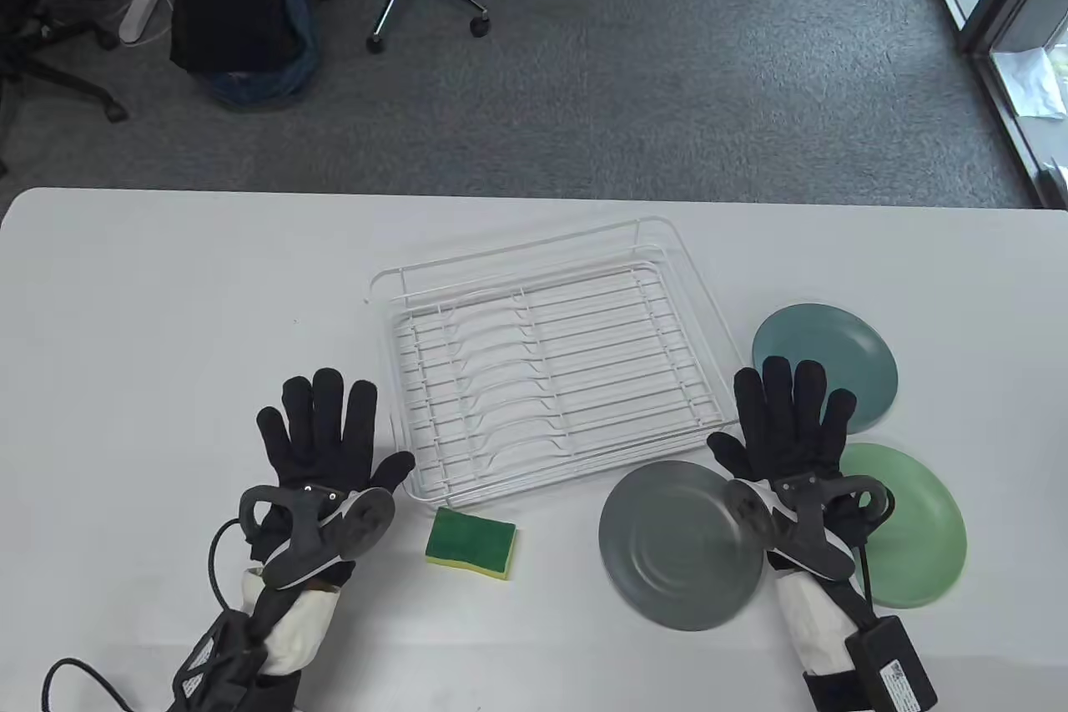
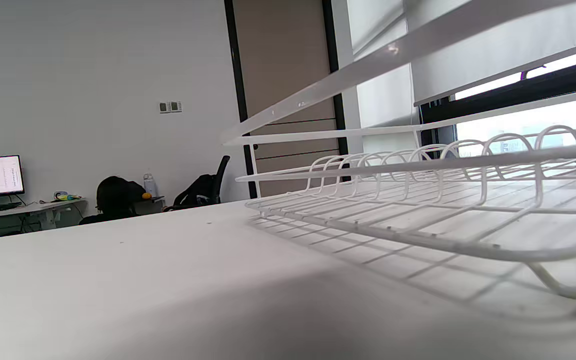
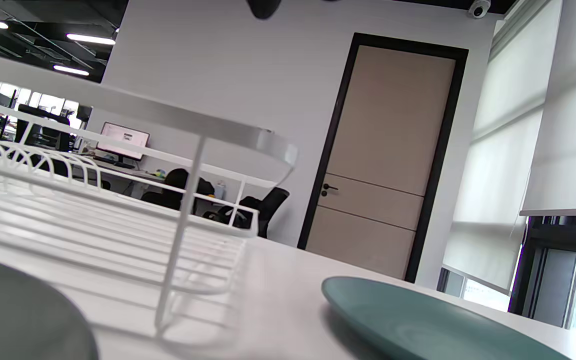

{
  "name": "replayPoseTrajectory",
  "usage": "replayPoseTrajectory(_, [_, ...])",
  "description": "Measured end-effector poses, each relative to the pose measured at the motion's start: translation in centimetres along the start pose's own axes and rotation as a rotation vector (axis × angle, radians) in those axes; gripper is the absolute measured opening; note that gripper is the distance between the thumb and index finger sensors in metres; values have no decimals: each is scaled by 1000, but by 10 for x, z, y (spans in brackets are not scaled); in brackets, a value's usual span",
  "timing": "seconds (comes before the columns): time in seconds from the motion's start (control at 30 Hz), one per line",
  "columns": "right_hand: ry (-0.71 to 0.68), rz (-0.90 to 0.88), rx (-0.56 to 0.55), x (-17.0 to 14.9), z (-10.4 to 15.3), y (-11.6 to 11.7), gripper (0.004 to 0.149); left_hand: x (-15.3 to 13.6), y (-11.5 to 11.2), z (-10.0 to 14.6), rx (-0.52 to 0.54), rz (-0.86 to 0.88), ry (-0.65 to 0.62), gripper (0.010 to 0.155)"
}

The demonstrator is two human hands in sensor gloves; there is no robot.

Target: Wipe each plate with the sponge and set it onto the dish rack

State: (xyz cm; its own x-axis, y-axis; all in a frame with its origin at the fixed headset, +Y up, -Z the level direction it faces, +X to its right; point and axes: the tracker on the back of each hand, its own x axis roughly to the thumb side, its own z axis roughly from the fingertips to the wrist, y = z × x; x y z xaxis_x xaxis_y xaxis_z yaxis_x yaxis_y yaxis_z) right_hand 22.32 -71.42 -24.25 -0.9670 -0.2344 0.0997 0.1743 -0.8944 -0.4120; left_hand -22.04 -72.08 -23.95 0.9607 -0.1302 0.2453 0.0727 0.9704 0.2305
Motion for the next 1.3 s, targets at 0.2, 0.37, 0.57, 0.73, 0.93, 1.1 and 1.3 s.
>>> replayPoseTrajectory(0.2, [5, -2, -1, -1, 0, 0, 73, 0, 0, 0, -4, 0, 0, 88])
replayPoseTrajectory(0.37, [10, -5, 3, -1, 0, -1, 73, 1, 0, 0, -6, 0, -1, 88])
replayPoseTrajectory(0.57, [9, -10, 12, -1, 0, 0, 73, 2, 0, 0, -13, -6, -11, 88])
replayPoseTrajectory(0.73, [4, -12, 16, 0, 0, -1, 73, 3, 0, 0, -16, 0, -14, 88])
replayPoseTrajectory(0.93, [28, -33, 37, -1, -1, 0, 72, 10, 11, 2, 70, 30, -62, 88])
replayPoseTrajectory(1.1, [48, -61, 32, -3, -1, -2, 72, 21, 30, 6, 229, 172, -149, 87])
replayPoseTrajectory(1.3, [55, -77, 34, -3, -2, -2, 72, 40, 48, 14, 340, 272, -282, 78])
